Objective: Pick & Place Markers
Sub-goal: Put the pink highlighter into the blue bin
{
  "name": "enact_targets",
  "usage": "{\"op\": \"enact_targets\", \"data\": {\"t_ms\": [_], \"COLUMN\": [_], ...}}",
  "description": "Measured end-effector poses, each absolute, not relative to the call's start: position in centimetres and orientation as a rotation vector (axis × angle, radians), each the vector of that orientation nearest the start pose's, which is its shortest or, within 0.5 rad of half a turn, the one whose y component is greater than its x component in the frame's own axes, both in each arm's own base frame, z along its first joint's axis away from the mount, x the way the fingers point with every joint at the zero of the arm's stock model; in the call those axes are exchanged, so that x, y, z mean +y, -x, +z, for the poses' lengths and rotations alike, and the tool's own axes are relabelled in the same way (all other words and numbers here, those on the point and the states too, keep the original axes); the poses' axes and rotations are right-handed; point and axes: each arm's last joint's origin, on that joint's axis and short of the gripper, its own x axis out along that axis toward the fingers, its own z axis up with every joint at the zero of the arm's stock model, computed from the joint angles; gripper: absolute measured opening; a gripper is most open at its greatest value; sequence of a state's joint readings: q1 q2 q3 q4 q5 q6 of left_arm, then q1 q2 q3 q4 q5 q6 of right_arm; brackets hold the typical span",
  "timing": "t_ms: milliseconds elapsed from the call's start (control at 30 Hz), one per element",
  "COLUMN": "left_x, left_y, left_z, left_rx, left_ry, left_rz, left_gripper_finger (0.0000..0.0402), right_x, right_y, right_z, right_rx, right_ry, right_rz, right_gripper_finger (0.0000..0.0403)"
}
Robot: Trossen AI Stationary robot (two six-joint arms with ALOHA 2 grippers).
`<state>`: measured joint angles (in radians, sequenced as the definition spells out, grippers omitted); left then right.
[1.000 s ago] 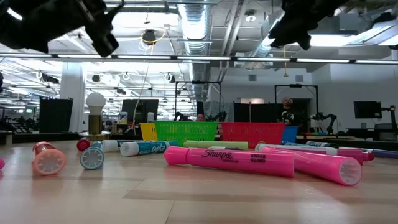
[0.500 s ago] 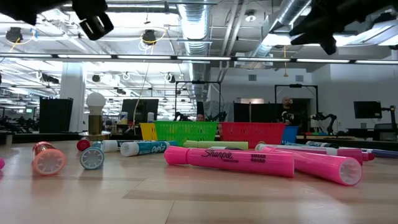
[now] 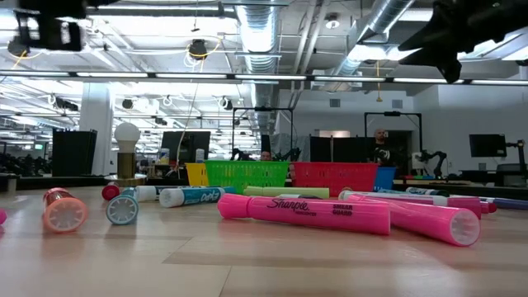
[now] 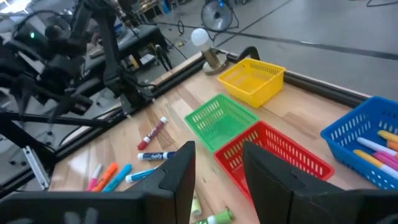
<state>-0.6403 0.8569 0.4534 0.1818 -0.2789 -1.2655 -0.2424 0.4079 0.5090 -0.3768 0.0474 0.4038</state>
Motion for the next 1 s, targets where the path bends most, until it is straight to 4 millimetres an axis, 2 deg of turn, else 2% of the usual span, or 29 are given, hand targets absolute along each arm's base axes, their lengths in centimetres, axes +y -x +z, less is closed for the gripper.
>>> {"op": "enact_targets", "data": {"t_ms": [233,367,533,633,767,1000], "left_x": [-15.1,-17.1,-18.4,-18.3,-17.0,-14.5], "left_y": [-15.7,-16.2,-17.2,-17.7,-18.2,-19.0], "left_z": [22.7,22.5,22.0,21.2,19.9,19.0], "left_rx": [0.519,0.622,0.815,0.927,1.054,1.076], "left_ry": [1.214,1.177,1.063,0.970,0.853,0.615], "left_rz": [-0.125,-0.178,-0.244,-0.274,-0.251,-0.212], "left_gripper_finger": [0.0210,0.0210,0.0210,0.0210,0.0210,0.0210], "right_x": [-2.6,-2.6,-2.5,-2.5,-2.5,-2.5], "right_y": [-10.2,-10.2,-10.2,-10.2,-10.2,-10.2], "right_z": [25.6,25.6,25.6,25.6,25.6,25.6], "right_rx": [0.198,0.197,0.201,0.203,0.203,0.199], "right_ry": [-0.428,-0.427,-0.429,-0.430,-0.430,-0.456], "right_rz": [-0.310,-0.303,-0.291,-0.287,-0.288,-0.291], "right_gripper_finger": [0.0121,0.0121,0.0121,0.0121,0.0122,0.0122]}}
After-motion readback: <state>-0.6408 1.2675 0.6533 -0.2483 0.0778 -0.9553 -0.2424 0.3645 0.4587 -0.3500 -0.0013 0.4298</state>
